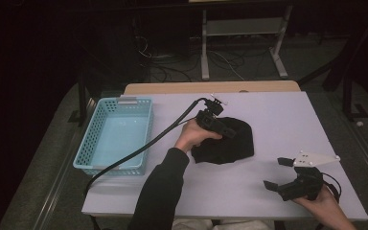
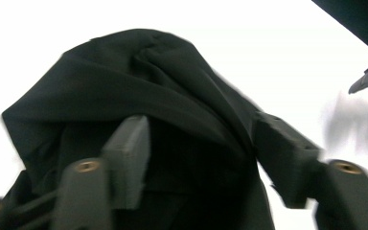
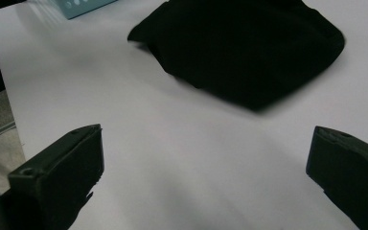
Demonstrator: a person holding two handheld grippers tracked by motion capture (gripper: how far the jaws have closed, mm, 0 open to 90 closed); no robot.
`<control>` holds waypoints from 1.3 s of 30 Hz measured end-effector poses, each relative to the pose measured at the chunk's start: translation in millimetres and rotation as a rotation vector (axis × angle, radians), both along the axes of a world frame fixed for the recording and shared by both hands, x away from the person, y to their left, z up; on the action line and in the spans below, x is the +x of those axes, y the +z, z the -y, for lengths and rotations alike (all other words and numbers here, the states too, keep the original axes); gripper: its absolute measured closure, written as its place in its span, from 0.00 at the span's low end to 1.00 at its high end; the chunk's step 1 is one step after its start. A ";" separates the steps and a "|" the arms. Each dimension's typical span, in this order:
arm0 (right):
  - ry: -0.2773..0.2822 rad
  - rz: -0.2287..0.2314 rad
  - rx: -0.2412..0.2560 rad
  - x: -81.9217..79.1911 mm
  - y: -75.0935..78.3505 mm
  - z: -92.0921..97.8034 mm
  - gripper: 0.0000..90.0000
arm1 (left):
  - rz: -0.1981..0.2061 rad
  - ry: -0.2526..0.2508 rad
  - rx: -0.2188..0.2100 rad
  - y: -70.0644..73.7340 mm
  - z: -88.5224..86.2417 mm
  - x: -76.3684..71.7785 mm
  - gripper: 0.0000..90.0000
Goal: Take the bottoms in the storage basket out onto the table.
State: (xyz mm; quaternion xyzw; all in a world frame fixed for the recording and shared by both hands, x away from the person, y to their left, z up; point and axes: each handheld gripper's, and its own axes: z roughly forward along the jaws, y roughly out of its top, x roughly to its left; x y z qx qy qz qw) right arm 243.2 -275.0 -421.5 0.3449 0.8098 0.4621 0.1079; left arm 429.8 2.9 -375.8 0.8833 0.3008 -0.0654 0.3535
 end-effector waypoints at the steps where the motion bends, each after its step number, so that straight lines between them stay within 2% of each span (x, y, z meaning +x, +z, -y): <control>1: 0.000 0.000 0.000 0.0 0.1 0.0 0.00 | 0.006 -0.001 0.005 1.5 -0.4 -0.8 0.36; 4: -0.002 -0.002 0.001 0.1 0.0 0.1 0.00 | 0.023 0.011 0.016 5.2 -1.7 -2.3 0.23; 6: -0.002 -0.002 0.001 0.1 -0.1 0.1 0.00 | 0.019 0.009 0.016 7.9 -2.9 -3.4 0.11; 7: -0.003 0.000 0.002 -0.2 0.3 -0.1 0.00 | 0.016 0.001 0.018 9.4 -3.7 -4.0 0.02; 9: -0.003 0.000 0.002 -0.3 0.4 -0.1 0.00 | 0.026 -0.006 0.024 12.3 -4.9 -6.0 0.00; 14: -0.001 0.001 -0.001 -0.5 0.4 -0.7 0.00 | 0.048 -0.012 -0.017 21.9 -12.8 -9.9 0.00; 21: -0.002 0.001 0.002 -0.6 0.5 -0.6 0.00 | 0.089 0.003 -0.037 34.9 -30.8 -13.8 0.00; 30: -0.001 0.001 -0.001 -0.6 0.3 -0.9 0.00 | 0.132 0.026 -0.038 47.0 -55.6 -20.2 0.00; 39: -0.005 0.001 0.001 -0.6 0.4 -0.4 0.00 | 0.157 0.066 -0.058 55.1 -83.9 -28.3 0.00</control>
